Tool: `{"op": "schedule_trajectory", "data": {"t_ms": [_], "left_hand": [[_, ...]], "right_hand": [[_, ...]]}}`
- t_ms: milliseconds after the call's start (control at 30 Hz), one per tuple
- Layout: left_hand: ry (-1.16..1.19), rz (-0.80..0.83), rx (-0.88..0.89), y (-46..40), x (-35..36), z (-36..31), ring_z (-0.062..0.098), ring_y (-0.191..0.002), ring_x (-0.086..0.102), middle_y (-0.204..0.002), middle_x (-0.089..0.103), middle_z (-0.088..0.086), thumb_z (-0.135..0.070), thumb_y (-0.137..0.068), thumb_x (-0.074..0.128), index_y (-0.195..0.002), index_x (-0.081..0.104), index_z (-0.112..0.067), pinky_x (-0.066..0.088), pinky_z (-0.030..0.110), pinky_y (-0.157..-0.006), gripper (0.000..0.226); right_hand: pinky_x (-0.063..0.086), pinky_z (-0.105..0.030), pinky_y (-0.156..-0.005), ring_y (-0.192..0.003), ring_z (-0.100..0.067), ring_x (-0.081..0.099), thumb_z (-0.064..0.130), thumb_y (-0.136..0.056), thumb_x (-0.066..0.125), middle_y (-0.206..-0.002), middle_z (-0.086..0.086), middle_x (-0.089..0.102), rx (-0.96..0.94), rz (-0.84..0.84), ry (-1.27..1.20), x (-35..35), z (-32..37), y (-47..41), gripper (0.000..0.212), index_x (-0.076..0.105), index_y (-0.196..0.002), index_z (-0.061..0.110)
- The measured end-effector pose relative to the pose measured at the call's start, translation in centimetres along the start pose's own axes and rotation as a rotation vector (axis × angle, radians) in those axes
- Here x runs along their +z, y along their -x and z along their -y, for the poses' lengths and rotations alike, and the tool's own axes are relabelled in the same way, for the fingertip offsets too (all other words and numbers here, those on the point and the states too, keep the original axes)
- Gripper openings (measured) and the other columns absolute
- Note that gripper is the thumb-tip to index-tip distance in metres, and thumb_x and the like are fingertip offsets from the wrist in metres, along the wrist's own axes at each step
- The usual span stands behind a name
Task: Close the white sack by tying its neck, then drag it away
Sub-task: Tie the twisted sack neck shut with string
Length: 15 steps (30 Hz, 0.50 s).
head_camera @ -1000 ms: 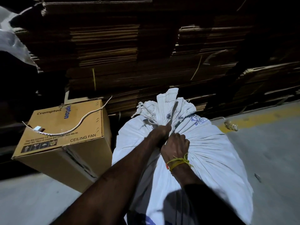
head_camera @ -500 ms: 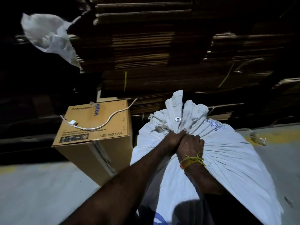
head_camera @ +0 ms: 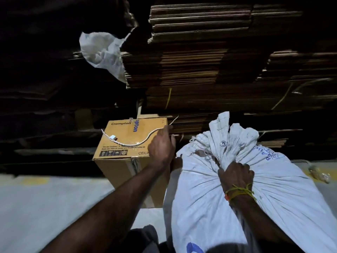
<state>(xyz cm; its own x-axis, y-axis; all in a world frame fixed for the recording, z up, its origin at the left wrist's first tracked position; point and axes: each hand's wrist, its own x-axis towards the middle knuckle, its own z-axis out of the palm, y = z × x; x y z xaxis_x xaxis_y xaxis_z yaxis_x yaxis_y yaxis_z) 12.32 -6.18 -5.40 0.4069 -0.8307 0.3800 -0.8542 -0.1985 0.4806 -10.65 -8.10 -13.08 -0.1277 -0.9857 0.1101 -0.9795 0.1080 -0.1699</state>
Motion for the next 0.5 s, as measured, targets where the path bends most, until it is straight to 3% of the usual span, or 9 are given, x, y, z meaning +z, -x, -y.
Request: {"op": "schedule_trajectory", "data": {"t_ms": [67, 133, 200, 333, 500], "left_hand": [[-0.089, 0.001, -0.007, -1.1, -1.3, 1.2, 0.024, -0.081, 0.066, -0.102, 0.068, 0.003, -0.024, -0.096, 0.058, -0.139, 0.040, -0.027, 0.050, 0.033, -0.058, 0.047], [-0.160, 0.033, -0.067, -1.6, -1.9, 2.7, 0.021, -0.065, 0.060, -0.082, 0.065, 0.002, -0.020, -0.096, 0.058, -0.145, 0.031, -0.023, 0.040, 0.029, -0.049, 0.056], [-0.218, 0.048, -0.170, -1.8, -2.4, 4.3, 0.021, -0.062, 0.057, -0.075, 0.063, 0.003, -0.017, -0.098, 0.054, -0.147, 0.026, -0.015, 0.039, 0.030, -0.050, 0.057], [-0.344, 0.122, -0.298, -2.7, -3.1, 6.0, 0.026, -0.071, 0.056, -0.091, 0.069, 0.012, -0.021, -0.098, 0.054, -0.116, 0.061, -0.007, 0.043, 0.034, -0.061, 0.023], [-0.349, 0.162, -0.292, -2.7, -3.6, 6.0, 0.026, -0.068, 0.062, -0.080, 0.070, 0.009, -0.032, -0.093, 0.064, -0.098, 0.072, -0.011, 0.053, 0.033, -0.064, 0.023]], "right_hand": [[0.037, -0.044, -0.083, -0.096, -0.039, 0.054, 0.038, -0.071, 0.070, -0.087, -0.023, 0.066, 0.012, -0.012, -0.034, -0.2, -0.2, 0.1, 0.043, 0.064, -0.085, -0.003], [0.038, -0.044, -0.081, -0.093, -0.040, 0.054, 0.035, -0.069, 0.074, -0.083, -0.024, 0.065, 0.004, -0.030, -0.053, -0.2, -0.3, 0.3, 0.043, 0.064, -0.082, -0.004], [0.038, -0.044, -0.080, -0.093, -0.040, 0.054, 0.035, -0.069, 0.073, -0.083, -0.024, 0.065, 0.004, -0.025, -0.050, -0.2, -0.3, 0.4, 0.042, 0.063, -0.083, -0.004], [0.037, -0.042, -0.085, -0.102, -0.037, 0.052, 0.044, -0.077, 0.064, -0.096, -0.018, 0.066, 0.019, -0.010, -0.006, -0.6, -0.7, 0.5, 0.046, 0.063, -0.096, 0.002], [0.038, -0.040, -0.086, -0.106, -0.035, 0.051, 0.049, -0.080, 0.056, -0.102, -0.015, 0.066, 0.057, -0.016, -0.004, -0.9, -1.6, 0.5, 0.049, 0.062, -0.101, 0.005]]}}
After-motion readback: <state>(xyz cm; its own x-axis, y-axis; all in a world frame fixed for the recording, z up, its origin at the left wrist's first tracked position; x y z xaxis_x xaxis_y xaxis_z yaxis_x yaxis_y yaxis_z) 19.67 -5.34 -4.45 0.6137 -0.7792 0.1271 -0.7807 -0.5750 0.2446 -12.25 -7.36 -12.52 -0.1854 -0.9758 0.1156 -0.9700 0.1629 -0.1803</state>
